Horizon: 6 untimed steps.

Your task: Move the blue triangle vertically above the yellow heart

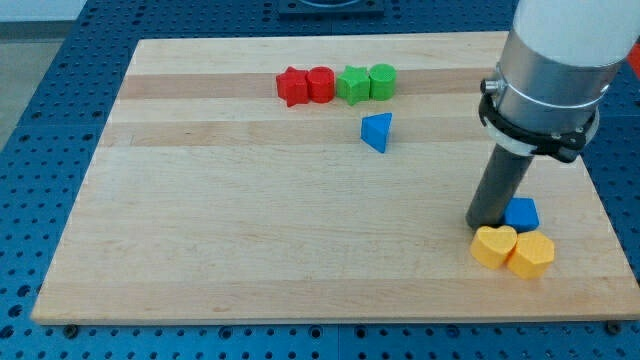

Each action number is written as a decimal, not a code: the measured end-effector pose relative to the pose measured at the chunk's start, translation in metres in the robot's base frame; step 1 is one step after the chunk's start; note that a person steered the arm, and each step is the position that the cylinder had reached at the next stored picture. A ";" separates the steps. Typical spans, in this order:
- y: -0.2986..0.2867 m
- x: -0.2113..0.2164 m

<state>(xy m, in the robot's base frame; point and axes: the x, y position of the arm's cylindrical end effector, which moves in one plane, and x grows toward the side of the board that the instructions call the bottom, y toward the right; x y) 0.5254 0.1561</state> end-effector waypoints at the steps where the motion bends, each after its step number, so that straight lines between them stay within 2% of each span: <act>1: -0.034 -0.006; 3: -0.107 -0.033; 5: -0.154 -0.094; 6: -0.157 -0.126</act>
<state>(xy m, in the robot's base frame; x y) 0.3994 -0.0010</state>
